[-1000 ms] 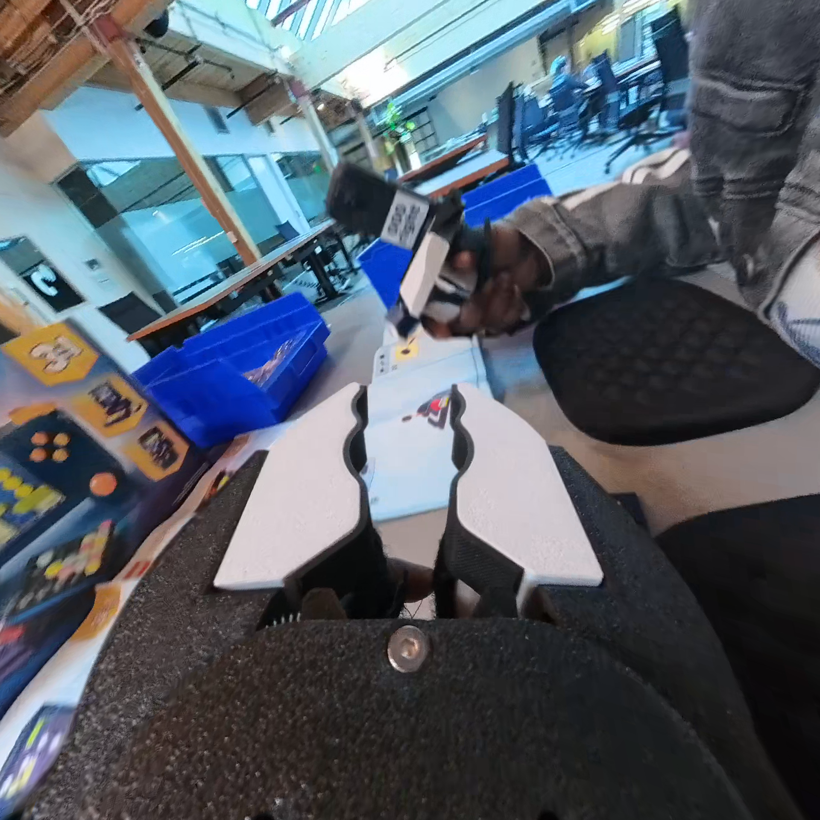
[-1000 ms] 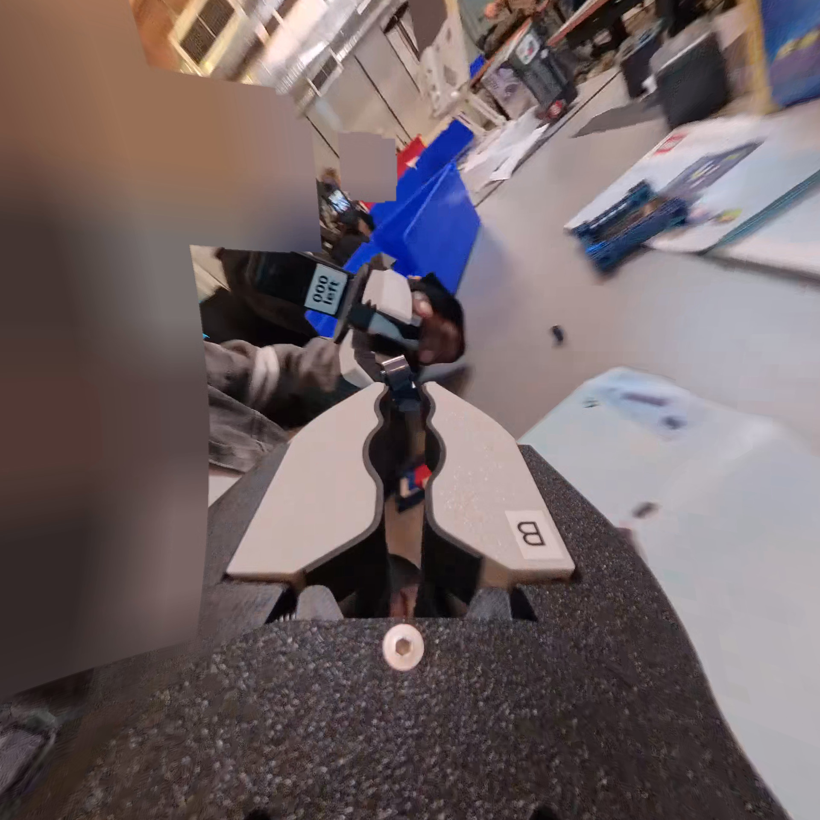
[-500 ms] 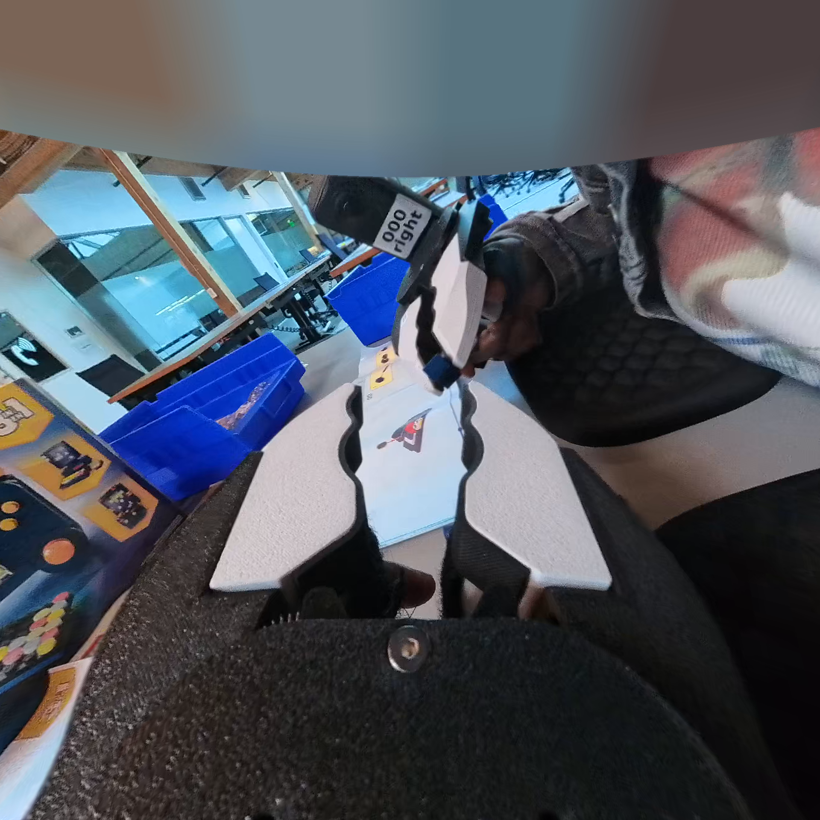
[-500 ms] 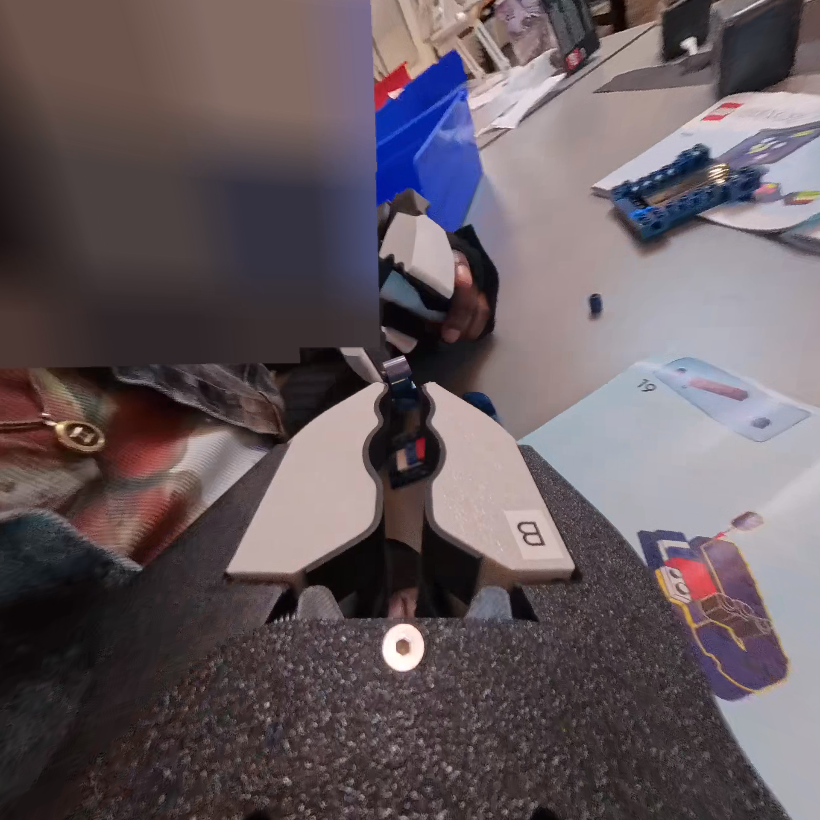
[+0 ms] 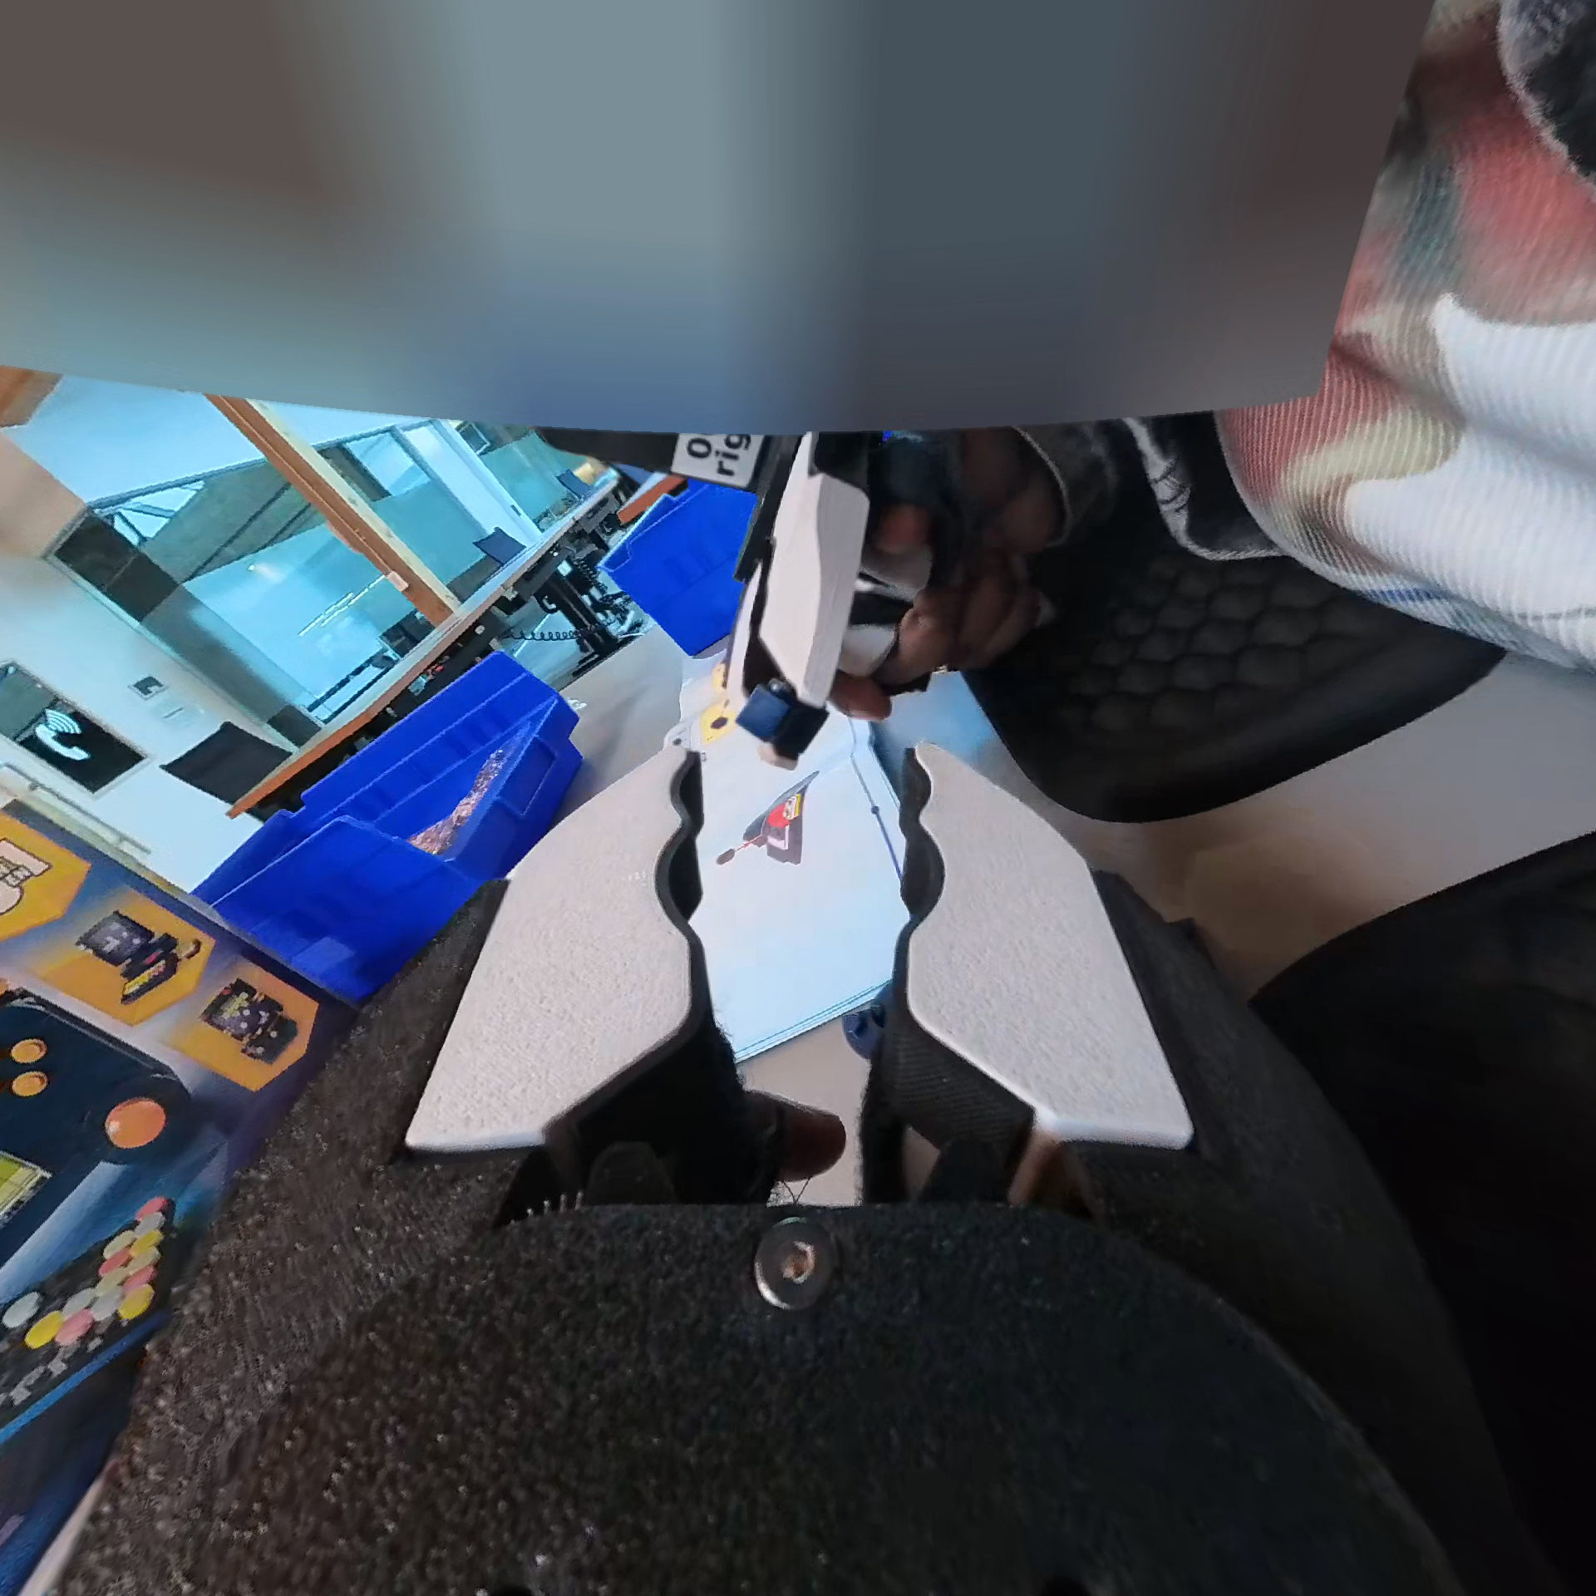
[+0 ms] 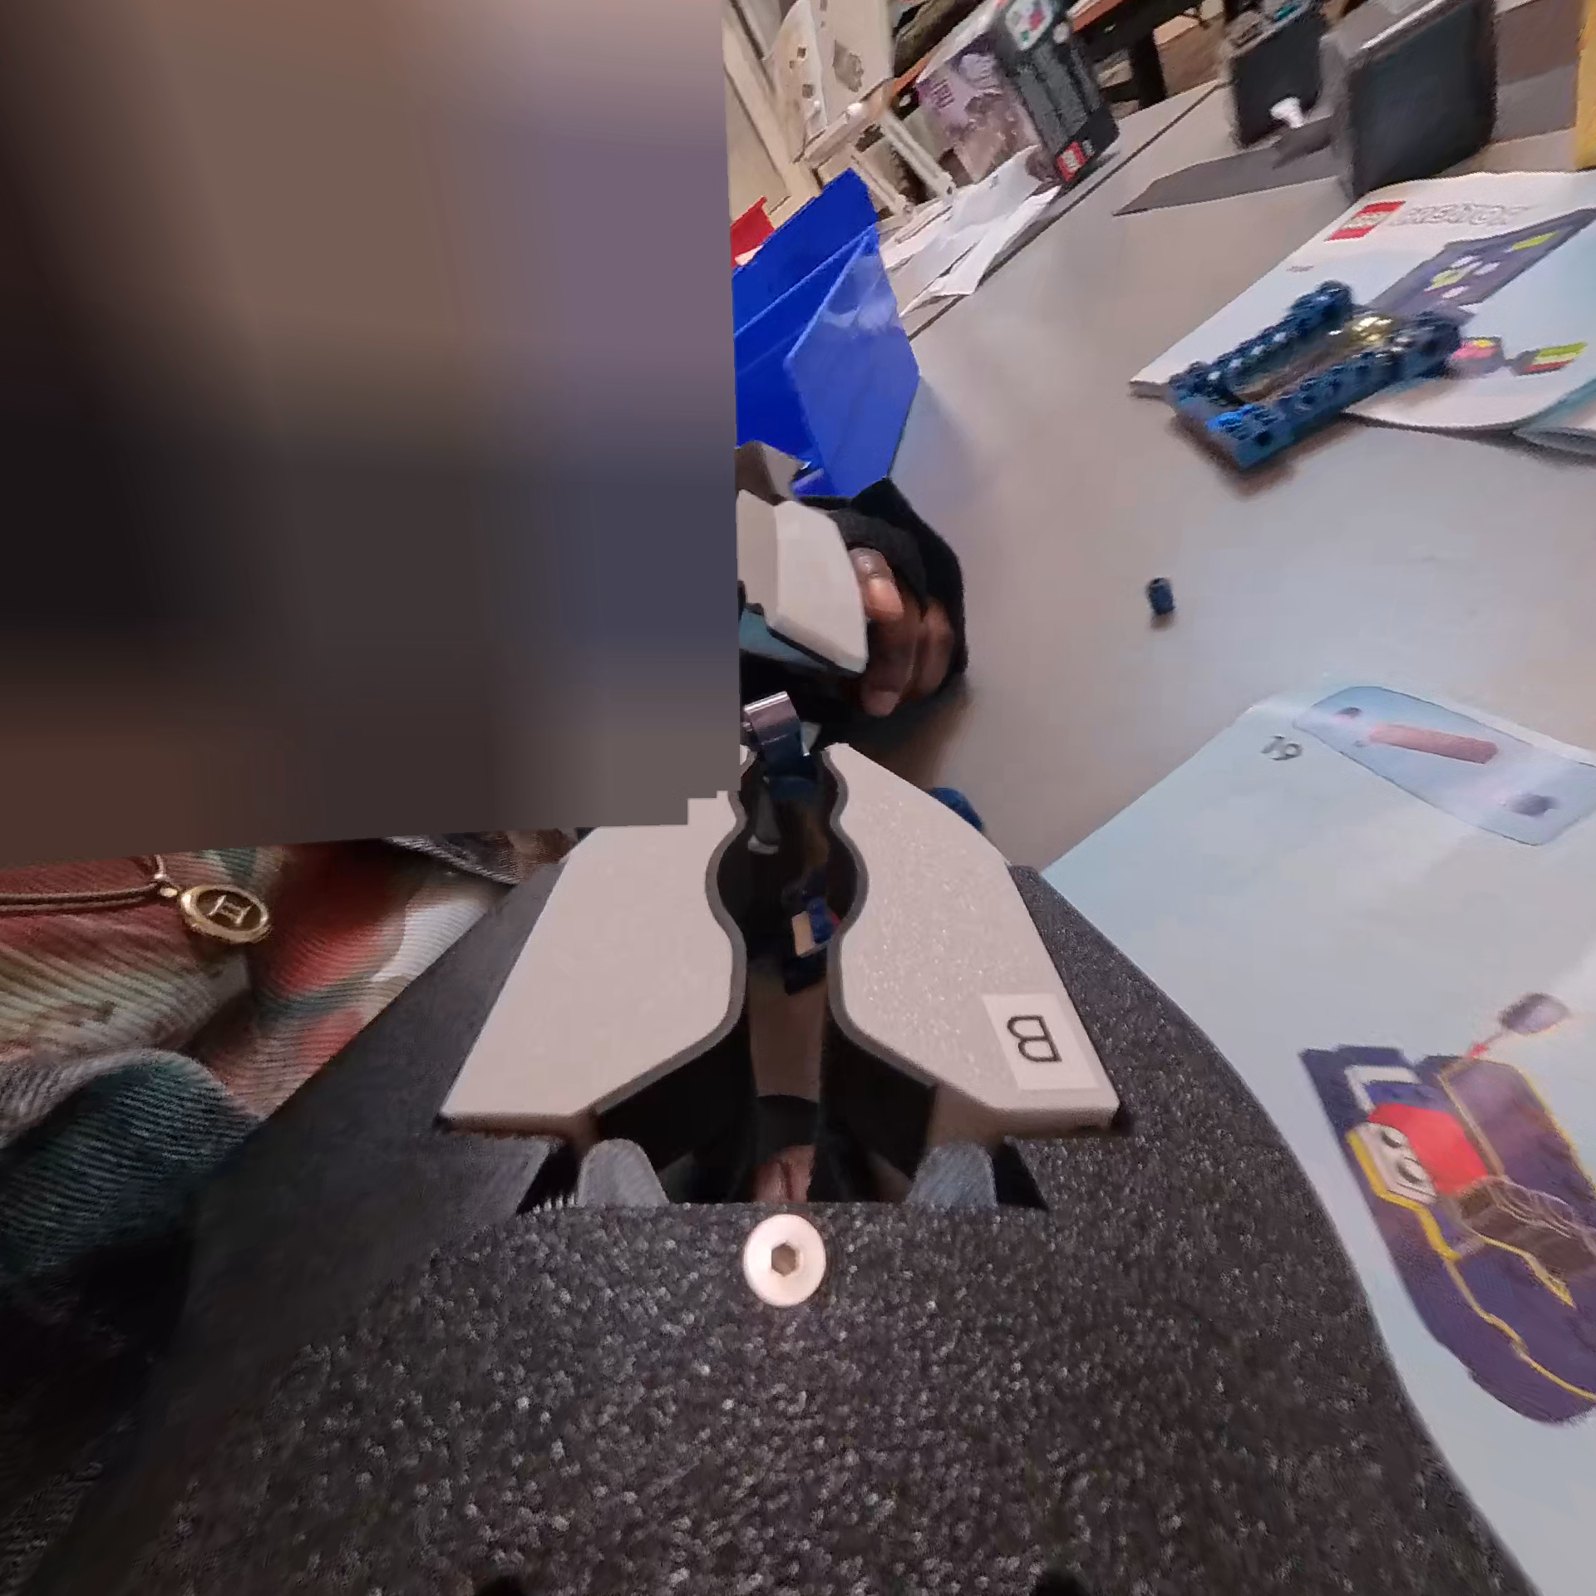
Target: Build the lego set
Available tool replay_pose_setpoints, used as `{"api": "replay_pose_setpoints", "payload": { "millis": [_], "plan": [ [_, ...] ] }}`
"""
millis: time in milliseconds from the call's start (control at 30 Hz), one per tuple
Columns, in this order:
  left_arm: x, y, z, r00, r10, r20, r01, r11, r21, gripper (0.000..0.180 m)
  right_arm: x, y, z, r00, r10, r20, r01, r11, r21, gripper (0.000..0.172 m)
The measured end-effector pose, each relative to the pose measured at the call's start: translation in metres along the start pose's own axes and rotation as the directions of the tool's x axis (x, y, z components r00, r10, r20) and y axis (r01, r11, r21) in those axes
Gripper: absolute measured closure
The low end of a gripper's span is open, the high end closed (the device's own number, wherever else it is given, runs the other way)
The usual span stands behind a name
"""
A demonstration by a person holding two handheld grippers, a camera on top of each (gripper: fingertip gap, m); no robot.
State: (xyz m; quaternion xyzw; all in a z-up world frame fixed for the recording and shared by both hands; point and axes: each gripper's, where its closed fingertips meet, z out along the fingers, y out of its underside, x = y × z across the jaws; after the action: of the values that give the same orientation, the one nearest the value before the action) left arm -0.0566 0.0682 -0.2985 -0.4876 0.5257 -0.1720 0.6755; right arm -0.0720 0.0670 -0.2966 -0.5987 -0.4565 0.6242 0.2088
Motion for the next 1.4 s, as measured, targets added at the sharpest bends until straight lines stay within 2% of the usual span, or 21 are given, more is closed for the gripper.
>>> {"api": "replay_pose_setpoints", "payload": {
  "millis": [600,667,767,867,1267,1400],
  "plan": [
    [0.008,-0.003,0.001,0.998,0.048,-0.027,-0.048,0.999,0.011,0.152,-0.002,0.008,0.006,1.000,0.002,0.002,-0.002,0.999,-0.036,0.160],
    [-0.001,-0.011,-0.003,0.999,0.031,0.025,-0.033,0.998,0.051,0.152,-0.004,0.004,0.003,1.000,-0.019,0.009,0.019,1.000,-0.002,0.160],
    [-0.028,-0.023,-0.018,0.987,-0.069,0.142,0.048,0.988,0.145,0.144,-0.009,-0.011,-0.005,0.998,-0.062,0.025,0.059,0.992,0.114,0.160],
    [-0.036,-0.019,-0.021,0.978,-0.129,0.164,0.105,0.983,0.152,0.136,-0.008,-0.008,-0.003,0.999,-0.039,0.037,0.035,0.995,0.094,0.160],
    [0.006,-0.004,-0.001,0.994,0.109,0.008,-0.109,0.994,0.003,0.139,-0.010,0.004,0.005,0.998,-0.044,0.052,0.044,0.999,0.008,0.160],
    [0.006,-0.005,-0.001,0.994,0.108,0.005,-0.108,0.994,0.008,0.142,-0.011,0.007,0.006,0.997,-0.052,0.050,0.053,0.999,-0.013,0.160]
  ]
}}
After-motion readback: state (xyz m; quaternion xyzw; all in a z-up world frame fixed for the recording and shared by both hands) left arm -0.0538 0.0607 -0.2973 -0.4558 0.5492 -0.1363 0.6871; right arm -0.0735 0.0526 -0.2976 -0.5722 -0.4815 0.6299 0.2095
